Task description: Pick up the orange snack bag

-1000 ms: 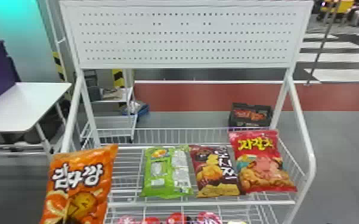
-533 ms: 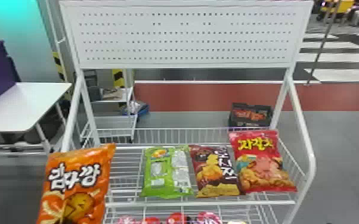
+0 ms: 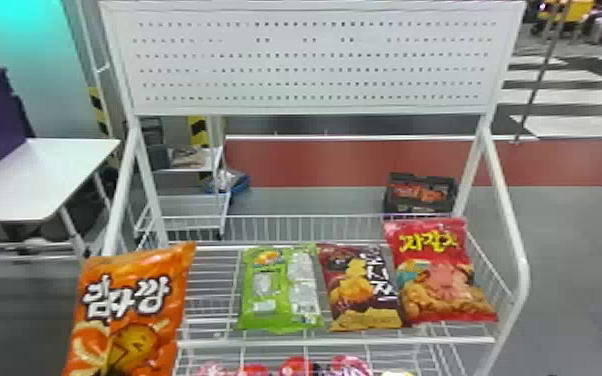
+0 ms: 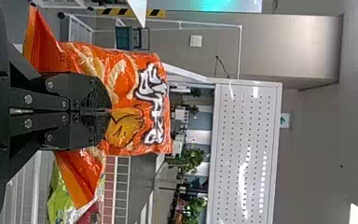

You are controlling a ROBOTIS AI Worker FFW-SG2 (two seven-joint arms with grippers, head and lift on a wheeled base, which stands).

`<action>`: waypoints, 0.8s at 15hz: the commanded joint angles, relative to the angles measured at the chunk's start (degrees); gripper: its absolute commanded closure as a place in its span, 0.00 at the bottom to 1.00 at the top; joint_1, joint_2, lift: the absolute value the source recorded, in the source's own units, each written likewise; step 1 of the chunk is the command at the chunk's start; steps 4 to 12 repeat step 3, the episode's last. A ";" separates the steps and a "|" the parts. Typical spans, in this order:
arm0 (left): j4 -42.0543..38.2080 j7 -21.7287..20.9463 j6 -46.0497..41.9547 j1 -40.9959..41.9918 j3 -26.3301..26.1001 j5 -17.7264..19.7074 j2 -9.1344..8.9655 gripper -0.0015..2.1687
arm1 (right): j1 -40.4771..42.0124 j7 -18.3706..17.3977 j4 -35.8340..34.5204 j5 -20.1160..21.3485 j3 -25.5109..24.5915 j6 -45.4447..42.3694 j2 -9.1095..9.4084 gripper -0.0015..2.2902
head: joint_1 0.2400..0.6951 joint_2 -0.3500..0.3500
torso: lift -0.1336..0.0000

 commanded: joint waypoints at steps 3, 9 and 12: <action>0.14 -0.09 0.00 -0.19 0.00 0.00 0.04 0.77 | 0.00 0.00 0.00 -0.06 -0.03 0.02 -0.08 0.09 | 0.57 0.50 | 1.00; 0.14 -0.09 0.00 -0.19 0.00 0.00 0.04 0.77 | 0.00 0.00 0.00 -0.06 -0.03 0.02 -0.08 0.09 | 0.57 0.50 | 1.00; 0.14 -0.09 0.00 -0.19 0.00 0.00 0.04 0.77 | 0.00 0.00 0.00 -0.06 -0.03 0.02 -0.08 0.09 | 0.57 0.50 | 1.00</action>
